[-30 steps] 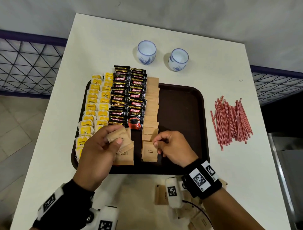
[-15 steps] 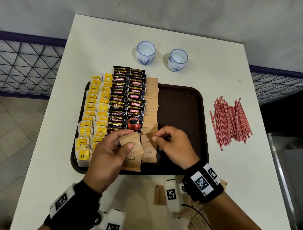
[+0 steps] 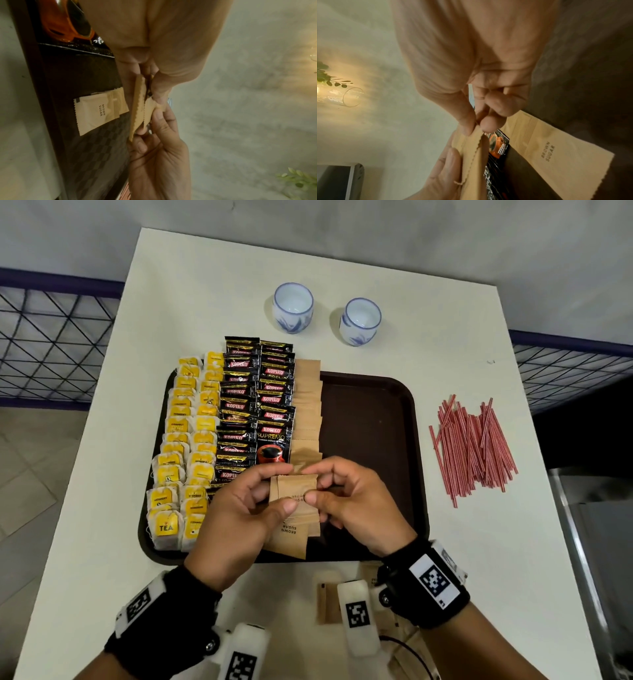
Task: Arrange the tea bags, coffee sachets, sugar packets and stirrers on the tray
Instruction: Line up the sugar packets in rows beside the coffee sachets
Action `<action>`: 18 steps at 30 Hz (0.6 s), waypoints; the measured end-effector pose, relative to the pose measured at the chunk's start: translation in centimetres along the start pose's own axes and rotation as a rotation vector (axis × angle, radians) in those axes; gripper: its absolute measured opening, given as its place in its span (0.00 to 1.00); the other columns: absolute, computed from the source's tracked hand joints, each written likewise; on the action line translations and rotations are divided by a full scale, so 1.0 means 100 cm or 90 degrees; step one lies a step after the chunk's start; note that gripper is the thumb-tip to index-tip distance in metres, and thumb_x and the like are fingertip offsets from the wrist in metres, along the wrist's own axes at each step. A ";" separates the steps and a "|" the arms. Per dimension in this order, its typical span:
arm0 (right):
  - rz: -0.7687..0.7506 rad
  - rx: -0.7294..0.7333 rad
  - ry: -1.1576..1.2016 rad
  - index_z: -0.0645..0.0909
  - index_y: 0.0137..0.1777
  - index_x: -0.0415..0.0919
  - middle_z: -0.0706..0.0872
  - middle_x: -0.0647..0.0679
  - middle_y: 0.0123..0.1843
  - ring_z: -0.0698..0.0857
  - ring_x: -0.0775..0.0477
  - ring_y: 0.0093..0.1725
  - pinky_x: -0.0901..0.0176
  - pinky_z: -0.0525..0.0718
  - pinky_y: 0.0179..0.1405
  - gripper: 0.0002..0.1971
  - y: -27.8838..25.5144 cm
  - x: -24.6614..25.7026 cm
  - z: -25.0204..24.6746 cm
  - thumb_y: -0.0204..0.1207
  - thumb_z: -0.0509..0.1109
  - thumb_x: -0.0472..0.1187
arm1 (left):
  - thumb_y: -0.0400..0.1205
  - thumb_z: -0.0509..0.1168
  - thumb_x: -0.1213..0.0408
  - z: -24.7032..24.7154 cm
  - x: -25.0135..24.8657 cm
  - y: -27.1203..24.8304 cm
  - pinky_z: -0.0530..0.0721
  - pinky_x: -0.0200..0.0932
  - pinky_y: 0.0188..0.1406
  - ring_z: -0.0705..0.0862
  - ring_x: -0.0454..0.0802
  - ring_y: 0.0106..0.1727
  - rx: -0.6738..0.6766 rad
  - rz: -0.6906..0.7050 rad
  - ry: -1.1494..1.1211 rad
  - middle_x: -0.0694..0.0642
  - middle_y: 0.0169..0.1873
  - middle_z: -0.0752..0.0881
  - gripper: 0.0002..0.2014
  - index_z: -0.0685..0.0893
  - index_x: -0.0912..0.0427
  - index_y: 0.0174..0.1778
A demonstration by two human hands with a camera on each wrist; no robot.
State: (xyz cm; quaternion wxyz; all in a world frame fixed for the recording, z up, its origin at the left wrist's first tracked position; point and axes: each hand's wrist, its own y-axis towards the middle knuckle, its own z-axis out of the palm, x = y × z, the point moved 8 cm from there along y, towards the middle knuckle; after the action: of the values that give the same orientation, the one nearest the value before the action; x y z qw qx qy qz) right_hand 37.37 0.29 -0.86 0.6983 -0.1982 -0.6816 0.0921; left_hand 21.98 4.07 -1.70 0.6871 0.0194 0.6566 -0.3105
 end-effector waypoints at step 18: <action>0.080 -0.098 0.045 0.85 0.48 0.26 0.84 0.25 0.36 0.84 0.45 0.29 0.61 0.80 0.24 0.03 0.003 -0.017 -0.034 0.78 0.72 0.26 | 0.77 0.72 0.81 -0.037 -0.009 -0.009 0.87 0.51 0.57 0.91 0.46 0.57 -0.021 0.002 0.141 0.47 0.52 0.93 0.26 0.86 0.45 0.63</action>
State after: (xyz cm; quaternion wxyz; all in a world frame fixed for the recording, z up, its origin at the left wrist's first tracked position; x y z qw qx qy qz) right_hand 40.68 -0.59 -2.49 0.6974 -0.2969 -0.6479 0.0757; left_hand 18.37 5.32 -1.04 0.6111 0.0431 0.7334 -0.2946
